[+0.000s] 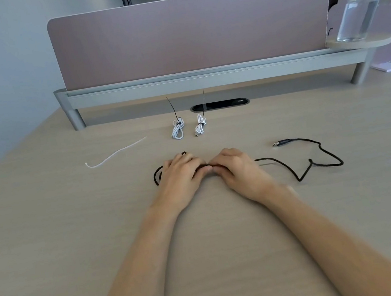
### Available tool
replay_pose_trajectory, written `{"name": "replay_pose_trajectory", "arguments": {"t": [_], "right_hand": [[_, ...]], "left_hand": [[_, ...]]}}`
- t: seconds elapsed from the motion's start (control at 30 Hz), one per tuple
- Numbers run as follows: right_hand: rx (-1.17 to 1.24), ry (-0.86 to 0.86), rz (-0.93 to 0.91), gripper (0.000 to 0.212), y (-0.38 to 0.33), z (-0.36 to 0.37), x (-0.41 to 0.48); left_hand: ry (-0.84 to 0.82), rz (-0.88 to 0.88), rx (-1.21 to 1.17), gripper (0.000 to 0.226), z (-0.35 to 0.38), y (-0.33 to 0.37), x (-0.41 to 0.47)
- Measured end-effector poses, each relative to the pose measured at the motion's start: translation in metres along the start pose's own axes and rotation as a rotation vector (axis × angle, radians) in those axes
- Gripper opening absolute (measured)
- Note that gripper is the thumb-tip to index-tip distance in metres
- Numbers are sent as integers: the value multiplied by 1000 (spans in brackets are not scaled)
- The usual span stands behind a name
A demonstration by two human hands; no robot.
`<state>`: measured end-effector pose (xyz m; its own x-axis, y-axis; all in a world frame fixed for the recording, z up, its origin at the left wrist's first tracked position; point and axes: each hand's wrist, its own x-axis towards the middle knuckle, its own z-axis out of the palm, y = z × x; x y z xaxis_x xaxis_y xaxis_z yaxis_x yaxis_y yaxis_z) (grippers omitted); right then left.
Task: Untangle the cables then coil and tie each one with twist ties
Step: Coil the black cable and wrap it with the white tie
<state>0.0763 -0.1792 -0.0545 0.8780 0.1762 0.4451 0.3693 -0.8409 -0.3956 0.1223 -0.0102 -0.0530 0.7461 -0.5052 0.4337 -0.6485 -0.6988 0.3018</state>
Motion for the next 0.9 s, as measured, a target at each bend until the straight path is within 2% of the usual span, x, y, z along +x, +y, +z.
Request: {"name": "replay_pose_trajectory", "arguments": {"t": [0.07,0.23,0.3,0.43,0.53,0.63,0.7,0.77,0.83,0.9], "right_hand": [[25,7,33,11,1,-2,2],[-44,186,291,8,9,-12,-1],[-97,221,337,10,10,-16,-1],[-201,289,482,17,19,-30,-5],[-298,212,536,34,26,-34,-9],[-317,159,329,62,18,-27,-8],[-204,159,188,68,11,-19,-5],[-84,113,158,58,8,-11,-2],[-31,79,147,38,10,-5,-2],[-2,61,126,24,13,-3,-2]], "left_hand": [[-18,-32,-36,29,-2,-1,0],[-54,-31,-113,21,-5,-4,1],[6,-60,-236,20,-6,-6,4],[266,-351,-452,20,-18,-10,4],[352,-519,-451,20,-22,-17,2],[335,-424,-54,15,-12,-19,0],[333,-304,134,42,-9,-13,-2],[334,-48,146,64,-12,-6,-1],[189,147,29,63,-11,3,0],[-35,74,-193,55,-10,10,-2]]}}
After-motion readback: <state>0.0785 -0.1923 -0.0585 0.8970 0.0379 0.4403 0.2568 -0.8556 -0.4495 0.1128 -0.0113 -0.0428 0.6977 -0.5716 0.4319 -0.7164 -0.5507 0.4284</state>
